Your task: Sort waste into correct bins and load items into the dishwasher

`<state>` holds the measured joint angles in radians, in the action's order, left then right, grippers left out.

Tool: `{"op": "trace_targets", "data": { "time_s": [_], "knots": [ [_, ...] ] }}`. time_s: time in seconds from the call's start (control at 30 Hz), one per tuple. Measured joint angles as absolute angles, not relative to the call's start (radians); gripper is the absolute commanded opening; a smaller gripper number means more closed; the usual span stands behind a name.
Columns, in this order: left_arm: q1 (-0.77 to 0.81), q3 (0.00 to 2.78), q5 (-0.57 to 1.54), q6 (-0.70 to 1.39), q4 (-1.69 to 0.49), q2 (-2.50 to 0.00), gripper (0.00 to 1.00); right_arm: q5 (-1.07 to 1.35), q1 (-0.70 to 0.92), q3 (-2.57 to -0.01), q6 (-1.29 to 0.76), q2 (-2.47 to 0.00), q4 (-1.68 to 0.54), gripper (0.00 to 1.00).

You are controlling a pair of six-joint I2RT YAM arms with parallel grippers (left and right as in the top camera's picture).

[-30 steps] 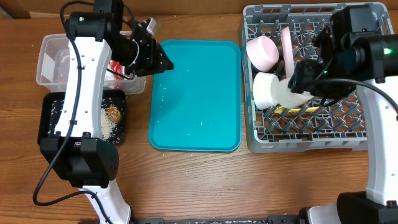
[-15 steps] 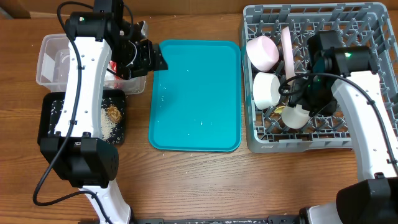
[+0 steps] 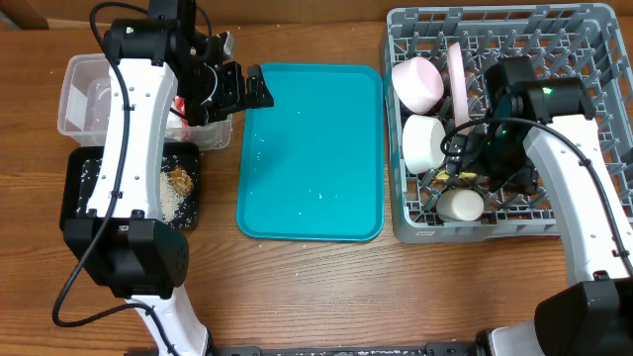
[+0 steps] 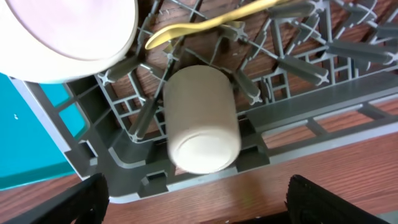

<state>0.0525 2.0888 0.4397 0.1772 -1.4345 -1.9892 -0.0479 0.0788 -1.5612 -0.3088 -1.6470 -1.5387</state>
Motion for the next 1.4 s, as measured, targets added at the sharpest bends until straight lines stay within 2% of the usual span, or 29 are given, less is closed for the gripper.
{"op": "trace_targets", "data": {
  "time_s": [0.13,0.17,0.23,0.33,0.5,0.7,0.87,1.0,1.1,1.3,1.33,1.4],
  "knots": [
    [0.052,2.089,0.440,0.177,-1.434,-1.989,1.00,-0.047,0.080,-1.672,-0.310,-1.654,-1.654,0.93],
    [0.052,2.089,0.440,0.177,-1.435,-1.989,1.00,-0.048,0.081,-1.712,-0.310,-1.656,-1.678,1.00],
    [0.052,2.089,0.439,0.177,-1.435,-1.989,1.00,-0.027,0.087,-1.824,-0.303,-1.652,-1.695,1.00],
    [0.052,2.089,0.439,0.177,-1.435,-1.989,1.00,0.186,0.119,-1.970,-0.299,-1.590,-1.687,1.00],
    [0.052,2.089,0.439,0.177,-1.434,-1.989,1.00,0.441,0.134,-2.030,-0.291,-1.433,-1.694,1.00],
    [0.052,2.089,0.436,0.177,-1.435,-1.989,1.00,0.388,0.133,-2.031,-0.288,-1.318,-1.695,1.00],
    [0.052,2.089,0.436,0.177,-1.434,-1.989,1.00,0.237,0.133,-2.022,-0.287,-1.167,-1.688,1.00],
    [0.052,2.089,0.436,0.177,-1.433,-1.989,1.00,0.084,0.133,-1.872,-0.277,-0.979,-1.505,1.00],
    [0.052,2.089,0.435,0.177,-1.431,-1.989,1.00,0.036,0.126,-1.632,-0.228,-0.828,-1.237,1.00],
    [0.052,2.089,0.433,0.177,-1.432,-1.989,1.00,0.040,0.042,-0.989,-0.172,-0.535,-0.693,1.00],
    [0.052,2.090,0.433,0.177,-1.431,-1.989,1.00,0.074,0.017,-0.781,-0.163,-0.440,-0.563,1.00],
    [0.052,2.090,0.433,0.177,-1.432,-1.987,1.00,0.104,0.006,-0.611,-0.160,-0.366,-0.387,1.00]
  ]
}}
